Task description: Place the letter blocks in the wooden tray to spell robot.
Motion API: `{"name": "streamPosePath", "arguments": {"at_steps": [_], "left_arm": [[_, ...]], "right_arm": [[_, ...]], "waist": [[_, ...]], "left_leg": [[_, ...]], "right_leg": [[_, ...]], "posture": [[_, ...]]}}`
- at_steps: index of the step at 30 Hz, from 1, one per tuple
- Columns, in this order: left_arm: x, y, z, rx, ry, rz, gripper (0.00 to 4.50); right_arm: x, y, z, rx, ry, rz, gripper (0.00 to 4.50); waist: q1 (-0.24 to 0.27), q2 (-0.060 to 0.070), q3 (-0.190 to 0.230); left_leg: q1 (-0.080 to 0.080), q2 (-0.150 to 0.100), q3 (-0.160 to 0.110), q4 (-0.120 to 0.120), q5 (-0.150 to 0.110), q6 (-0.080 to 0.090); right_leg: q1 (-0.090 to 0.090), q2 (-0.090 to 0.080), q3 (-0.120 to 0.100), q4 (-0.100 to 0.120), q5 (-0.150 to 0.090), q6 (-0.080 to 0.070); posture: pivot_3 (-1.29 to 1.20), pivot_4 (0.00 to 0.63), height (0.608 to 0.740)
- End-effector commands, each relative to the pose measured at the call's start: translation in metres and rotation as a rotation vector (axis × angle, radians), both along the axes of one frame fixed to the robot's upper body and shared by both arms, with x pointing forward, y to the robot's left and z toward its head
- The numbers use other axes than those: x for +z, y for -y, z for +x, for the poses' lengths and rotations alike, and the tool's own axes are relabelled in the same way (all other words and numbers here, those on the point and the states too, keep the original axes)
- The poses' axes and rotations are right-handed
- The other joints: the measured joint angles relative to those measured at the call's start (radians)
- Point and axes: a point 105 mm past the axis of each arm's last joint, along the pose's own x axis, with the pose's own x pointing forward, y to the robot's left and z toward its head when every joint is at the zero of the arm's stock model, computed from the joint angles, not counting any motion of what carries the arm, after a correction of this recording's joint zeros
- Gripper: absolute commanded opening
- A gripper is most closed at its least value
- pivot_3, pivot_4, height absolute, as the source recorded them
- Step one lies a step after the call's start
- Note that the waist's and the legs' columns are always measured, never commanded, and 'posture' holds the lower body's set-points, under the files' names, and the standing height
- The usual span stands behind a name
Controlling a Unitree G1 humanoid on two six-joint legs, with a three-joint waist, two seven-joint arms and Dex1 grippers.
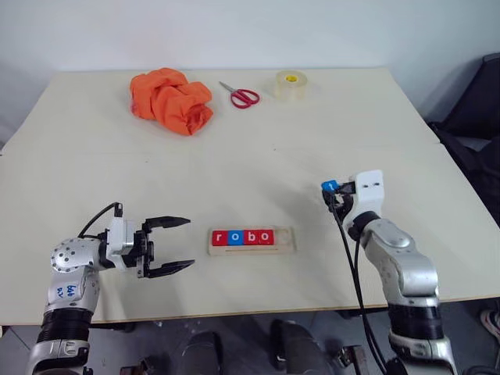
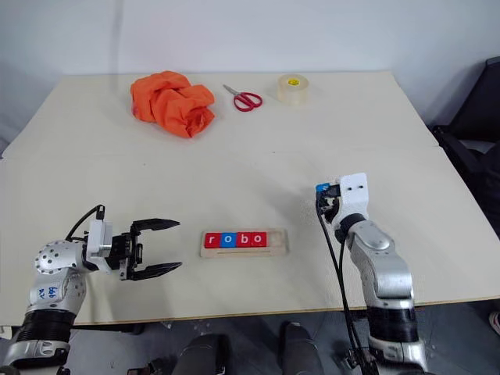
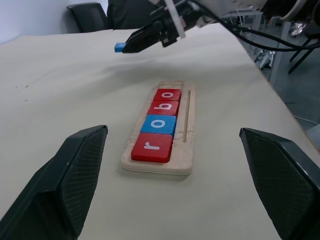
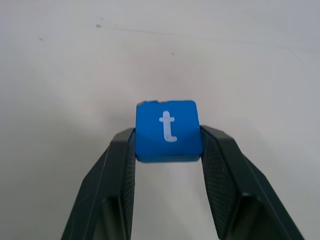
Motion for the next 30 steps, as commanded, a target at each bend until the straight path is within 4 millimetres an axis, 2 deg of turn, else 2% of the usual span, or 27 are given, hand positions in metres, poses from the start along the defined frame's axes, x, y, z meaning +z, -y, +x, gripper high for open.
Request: {"name": "streamPosePath", "arguments": {"at_steps": [1,3,7,13,14,16,22,26,30], "left_arm": [[0.003,-0.002,0.0,-0.019,0.001,0.002,4.5],[0.003,-0.002,0.0,-0.03,-0.003,0.001,4.5],[0.002,-0.003,-0.001,-0.048,-0.014,0.005,4.5],[0.003,-0.013,-0.004,-0.06,-0.028,0.027,4.5],[0.003,-0.015,-0.004,-0.06,-0.029,0.034,4.5],[0.004,-0.019,-0.004,-0.058,-0.031,0.042,4.5],[0.003,-0.023,-0.007,-0.061,-0.036,0.046,4.5],[0.002,-0.029,-0.012,-0.059,-0.055,0.027,4.5],[-0.001,-0.03,-0.013,-0.065,-0.066,0.043,4.5]], "right_arm": [[0.01,-0.007,-0.034,0.014,0.001,0.004,1.46],[0.007,-0.009,-0.05,0.013,-0.032,0.002,1.46],[0.0,-0.011,-0.062,-0.007,-0.081,0.02,1.46],[-0.007,-0.019,-0.069,0.002,-0.124,0.036,1.46],[-0.007,-0.019,-0.069,-0.001,-0.129,0.038,2.02],[-0.008,-0.018,-0.069,-0.005,-0.133,0.045,2.48],[-0.006,-0.017,-0.069,0.019,-0.127,0.032,4.47],[0.006,-0.022,-0.071,0.19,-0.106,-0.064,4.47],[0.011,-0.018,-0.07,0.387,-0.123,-0.254,4.47]], "waist": [[0.002,0.0,0.0],[0.001,0.0,0.0],[-0.005,0.0,0.0],[-0.003,-0.001,0.0],[-0.002,-0.001,0.0],[-0.002,-0.001,0.0],[-0.002,-0.001,0.0],[-0.003,-0.001,0.0],[-0.002,-0.001,0.0]], "left_leg": [[0.0,0.0,0.0,0.0,0.0,0.0],[0.0,0.0,-0.001,0.0,0.0,0.0],[0.0,0.0,0.0,0.0,0.0,0.0],[0.001,0.001,-0.001,0.0,0.0,0.001],[0.001,0.0,-0.001,0.0,0.0,0.001],[0.001,0.0,-0.001,0.0,0.0,0.001],[0.0,0.0,-0.001,0.0,0.0,0.0],[0.0,0.0,-0.001,-0.001,0.0,0.0],[0.0,0.0,-0.002,-0.001,0.0,0.001]], "right_leg": [[0.0,0.0,0.0,0.0,0.0,0.0],[0.0,0.0,0.0,0.0,0.0,-0.001],[0.0,0.0,0.0,0.0,0.0,0.0],[0.0,0.001,0.0,0.0,-0.001,-0.001],[0.0,0.001,0.0,0.0,-0.001,-0.001],[0.0,0.0,0.0,0.0,-0.001,-0.001],[0.0,0.0,0.0,0.0,-0.001,-0.001],[0.0,0.0,0.0,-0.001,-0.001,-0.001],[0.0,0.0,-0.001,-0.001,-0.001,-0.001]], "posture": [[0.0,0.15,0.74],[0.0,0.15,0.74],[0.0,0.15,0.74],[0.0,0.15,0.74],[0.0,0.15,0.74],[0.0,0.15,0.74],[0.0,0.15,0.74],[0.0,0.15,0.74],[0.0,0.15,0.74]]}}
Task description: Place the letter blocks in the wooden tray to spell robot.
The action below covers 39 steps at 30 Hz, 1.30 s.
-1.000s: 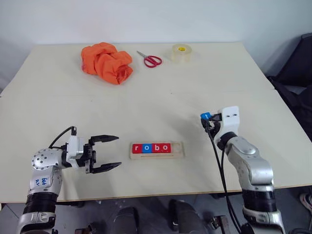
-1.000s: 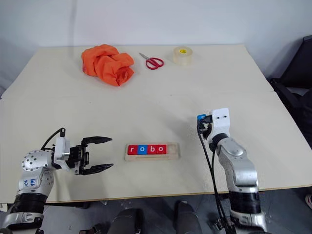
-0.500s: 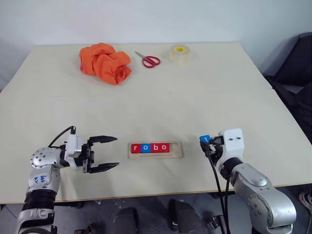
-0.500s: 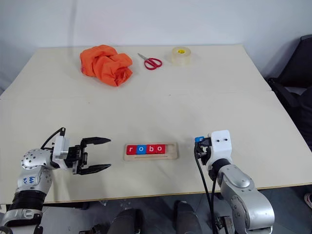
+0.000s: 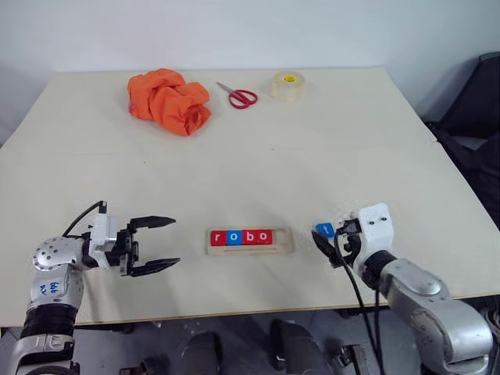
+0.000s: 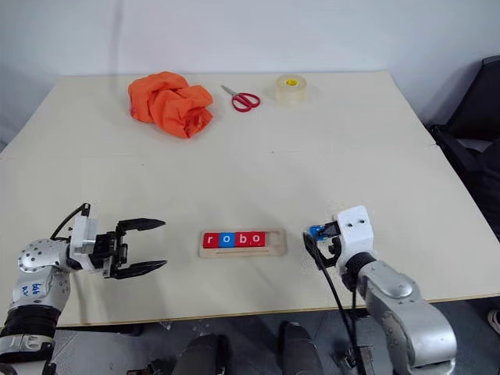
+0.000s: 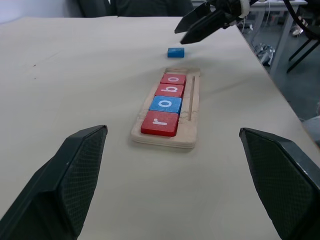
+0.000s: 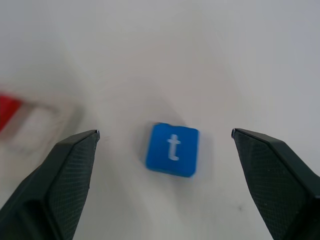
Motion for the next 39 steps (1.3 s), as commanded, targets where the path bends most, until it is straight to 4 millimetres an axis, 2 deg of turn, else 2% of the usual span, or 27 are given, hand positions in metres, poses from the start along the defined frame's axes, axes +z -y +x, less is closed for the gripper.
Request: {"name": "streamPosePath", "arguments": {"at_steps": [1,3,8,17,20,22,23,27,31,34,39], "left_arm": [[0.0,0.003,-0.012,-0.119,0.005,0.021,4.5],[-0.001,0.005,-0.011,-0.124,0.007,0.013,4.5],[-0.003,0.006,-0.014,-0.134,0.003,0.006,4.5],[-0.007,0.001,-0.026,-0.109,0.009,0.01,4.5],[-0.007,0.001,-0.029,-0.1,0.014,0.008,4.5],[-0.007,0.001,-0.03,-0.092,0.017,0.008,4.5],[-0.007,0.001,-0.03,-0.089,0.018,0.008,4.5],[-0.007,0.002,-0.031,-0.084,0.019,0.006,4.5],[-0.007,0.005,-0.027,-0.084,0.023,0.003,4.5],[-0.007,0.009,-0.021,-0.091,0.03,-0.005,4.5],[-0.007,0.013,-0.015,-0.102,0.037,-0.012,4.5]], "right_arm": [[0.013,-0.003,0.003,0.234,0.027,-0.115,4.47],[0.015,0.002,0.007,0.372,-0.008,-0.197,4.47],[0.009,0.014,0.023,0.559,-0.082,-0.312,4.47],[-0.015,0.026,0.052,0.731,-0.186,-0.438,4.47],[-0.017,0.027,0.058,0.749,-0.191,-0.449,3.91],[-0.017,0.027,0.06,0.755,-0.195,-0.446,3.32],[-0.016,0.027,0.061,0.758,-0.193,-0.446,2.86],[-0.013,0.028,0.061,0.762,-0.182,-0.454,1.53],[0.01,0.018,0.068,0.701,-0.092,-0.399,1.46],[0.03,-0.006,0.061,0.711,-0.064,-0.345,1.46],[0.034,-0.039,0.05,0.748,-0.096,-0.331,1.46]], "waist": [[0.0,0.0,0.0],[0.0,0.0,0.0],[-0.002,0.0,0.0],[0.0,0.0,0.0],[0.0,0.0,0.0],[0.0,0.0,0.0],[0.0,0.0,0.0],[0.0,0.0,0.0],[0.001,0.0,0.0],[0.001,0.001,0.001],[0.0,0.001,0.001]], "left_leg": [[0.0,0.0,0.0,0.0,0.0,0.0],[0.0,0.0,0.001,0.0,0.0,0.0],[0.0,0.0,0.001,-0.001,0.0,0.0],[0.0,0.0,0.002,0.0,0.0,0.0],[0.0,0.0,0.002,0.001,0.0,0.0],[0.0,0.0,0.002,0.001,0.0,0.0],[0.0,0.0,0.002,0.001,0.0,0.0],[0.0,0.0,0.002,0.003,0.0,-0.001],[0.0,0.0,0.002,0.003,0.0,-0.001],[0.0,0.0,0.002,0.003,0.0,-0.001],[0.0,0.0,0.002,0.002,0.0,-0.001]], "right_leg": [[0.0,0.0,0.0,0.0,0.0,0.0],[0.0,0.0,0.0,-0.001,0.0,0.0],[0.0,0.001,0.0,-0.002,0.0,0.001],[-0.001,0.0,0.0,-0.001,0.001,0.001],[0.0,0.0,0.0,-0.001,0.001,0.001],[0.0,0.0,0.0,0.0,0.001,0.001],[0.0,0.0,0.0,0.0,0.001,0.001],[0.0,-0.001,0.0,0.001,0.001,0.001],[0.0,-0.001,0.0,0.002,0.001,0.001],[-0.001,-0.001,0.0,0.002,0.001,0.001],[-0.001,-0.001,0.0,0.002,0.001,0.001]], "posture": [[0.0,0.15,0.74],[0.0,0.15,0.74],[0.0,0.15,0.74],[0.0,0.15,0.74],[0.0,0.15,0.74],[0.0,0.15,0.74],[0.0,0.15,0.74],[0.0,0.15,0.74],[0.0,0.15,0.74],[0.0,0.15,0.74],[0.0,0.15,0.74]]}}
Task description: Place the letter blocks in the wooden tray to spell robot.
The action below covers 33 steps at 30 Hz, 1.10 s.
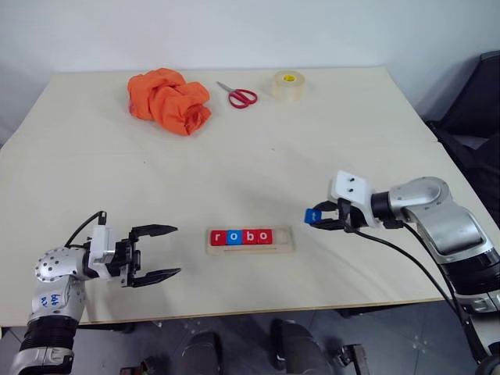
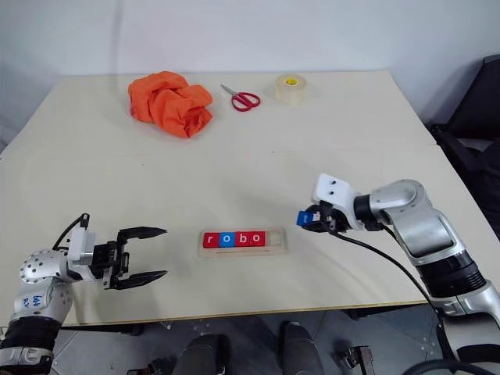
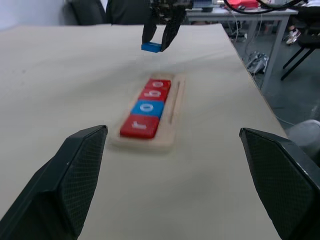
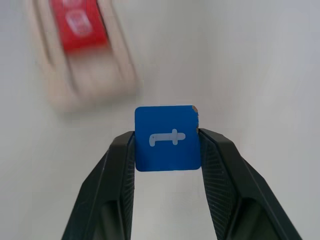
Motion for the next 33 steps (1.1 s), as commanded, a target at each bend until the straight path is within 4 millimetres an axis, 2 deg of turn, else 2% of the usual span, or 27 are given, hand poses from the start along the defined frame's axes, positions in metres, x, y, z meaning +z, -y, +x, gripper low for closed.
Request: {"name": "streamPosePath", "arguments": {"at_steps": [1,10,23,32,33], "left_arm": [[-0.001,0.002,-0.002,-0.061,0.011,0.022,4.5],[-0.003,0.005,-0.004,-0.058,0.015,0.013,4.5],[-0.006,0.006,-0.008,-0.035,0.015,0.006,4.5],[-0.006,0.008,-0.004,-0.03,0.022,0.001,4.5],[-0.006,0.008,-0.004,-0.029,0.023,0.001,4.5]], "right_arm": [[0.006,-0.024,-0.006,0.023,0.003,0.011,1.46],[-0.007,-0.05,-0.012,0.106,-0.033,-0.036,1.46],[-0.017,-0.054,-0.017,0.134,-0.064,-0.058,1.46],[-0.014,-0.057,-0.019,0.148,-0.059,-0.047,4.49],[-0.012,-0.057,-0.02,0.15,-0.057,-0.044,4.49]], "waist": [[0.001,0.0,0.0],[0.001,0.0,0.0],[0.001,0.0,0.0],[0.001,0.0,0.0],[0.001,0.0,0.0]], "left_leg": [[0.0,0.0,0.0,0.0,0.0,0.0],[-0.001,-0.001,0.0,0.0,0.0,0.0],[-0.001,-0.001,0.0,0.0,0.0,0.0],[-0.001,-0.001,0.0,0.0,0.0,0.0],[-0.001,-0.001,0.0,0.0,0.0,0.0]], "right_leg": [[0.0,0.0,0.0,0.0,0.0,0.0],[0.0,-0.001,0.0,-0.001,0.0,0.0],[0.0,0.0,0.0,0.0,0.0,0.0],[0.0,0.0,0.0,0.0,0.0,0.0],[0.0,0.0,0.0,0.0,0.0,0.0]], "posture": [[0.0,0.15,0.74],[0.0,0.15,0.74],[0.0,0.15,0.74],[0.0,0.15,0.74],[0.0,0.15,0.74]]}}
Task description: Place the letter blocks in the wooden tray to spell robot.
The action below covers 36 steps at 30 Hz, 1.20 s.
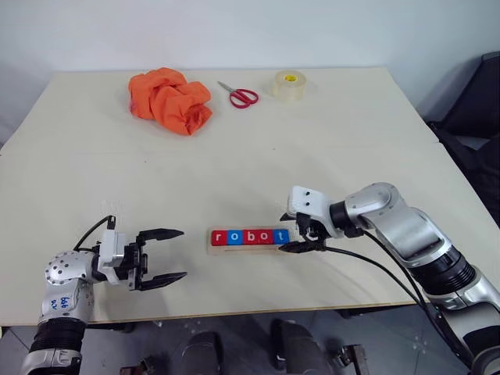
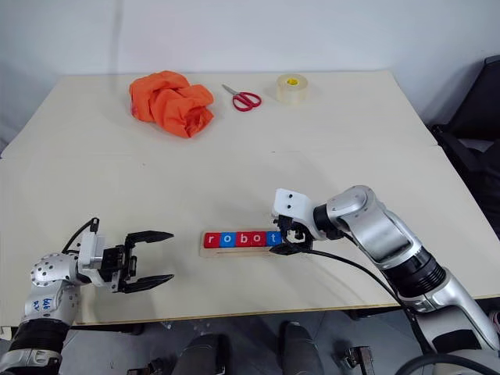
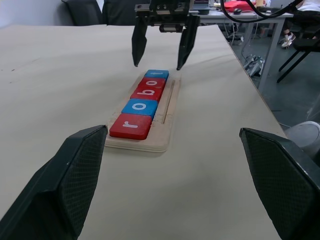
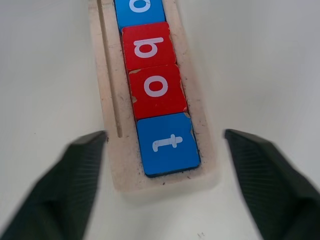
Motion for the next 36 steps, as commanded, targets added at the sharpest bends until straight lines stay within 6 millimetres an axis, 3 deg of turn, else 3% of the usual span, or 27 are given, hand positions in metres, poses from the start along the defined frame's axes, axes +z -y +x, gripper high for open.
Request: {"name": "streamPosePath", "arguments": {"at_steps": [1,6,10,12,15,18,23,29,36], "left_arm": [[0.005,0.0,-0.001,-0.021,0.038,0.007,4.5],[0.004,0.002,0.0,-0.023,0.039,0.005,4.5],[0.005,0.003,0.007,0.033,0.052,0.006,4.5],[0.008,0.002,0.013,0.105,0.056,-0.003,4.5],[0.007,-0.004,0.022,0.239,0.081,0.04,4.5],[0.011,-0.009,0.017,0.259,0.128,0.033,4.5],[0.021,-0.019,0.005,0.246,0.13,0.029,4.5],[0.028,-0.032,-0.006,0.259,0.119,0.041,4.5],[0.038,-0.03,-0.001,0.272,0.148,0.012,4.5]], "right_arm": [[0.013,-0.006,-0.004,0.039,0.043,0.022,4.49],[0.015,-0.001,-0.006,0.036,0.049,0.026,4.49],[0.029,0.007,-0.005,0.014,0.095,0.136,4.49],[0.038,0.021,-0.013,0.045,0.145,0.245,4.49],[0.034,0.05,-0.016,0.043,0.193,0.251,4.49],[0.026,0.079,-0.02,0.046,0.189,0.244,4.49],[0.025,0.106,-0.018,0.088,0.187,0.282,4.49],[0.035,0.12,-0.004,0.109,0.212,0.318,4.49],[0.044,0.121,0.006,0.124,0.241,0.343,4.49]], "waist": [[0.0,0.0,0.0],[0.0,0.0,0.0],[0.001,0.0,0.0],[0.008,-0.001,0.0],[0.02,-0.001,0.0],[0.022,-0.001,0.0],[0.02,-0.001,0.0],[0.017,0.0,0.0],[0.023,0.0,0.0]], "left_leg": [[0.0,0.0,0.0,0.0,0.0,0.0],[0.0,0.0,0.0,0.0,0.0,0.0],[0.0,0.0,0.0,0.0,0.0,0.0],[0.0,0.0,0.0,0.0,0.0,0.0],[0.0,0.0,0.0,0.0,0.0,0.0],[0.0,0.0,0.001,0.0,0.0,0.0],[0.002,0.001,0.001,0.0,0.0,0.0],[0.002,0.001,0.001,0.0,0.001,-0.001],[0.002,0.0,0.001,0.0,0.001,-0.001]], "right_leg": [[0.0,0.0,0.0,0.0,0.0,0.0],[0.0,0.0,0.0,0.0,0.0,0.0],[0.0,0.0,0.0,0.0,0.0,0.0],[0.0,0.0,0.0,-0.001,0.0,0.0],[0.001,0.0,0.0,-0.002,0.0,0.001],[0.001,0.0,0.0,-0.002,0.001,0.001],[0.001,0.002,0.0,-0.001,0.001,0.001],[0.001,0.001,0.001,0.0,0.001,0.001],[0.001,0.001,0.001,0.0,0.001,0.001]], "posture": [[0.0,0.15,0.74],[0.0,0.15,0.74],[0.0,0.15,0.74],[0.0,0.15,0.74],[0.0,0.15,0.74],[0.0,0.15,0.74],[0.0,0.15,0.74],[0.0,0.15,0.74],[0.0,0.15,0.74]]}}
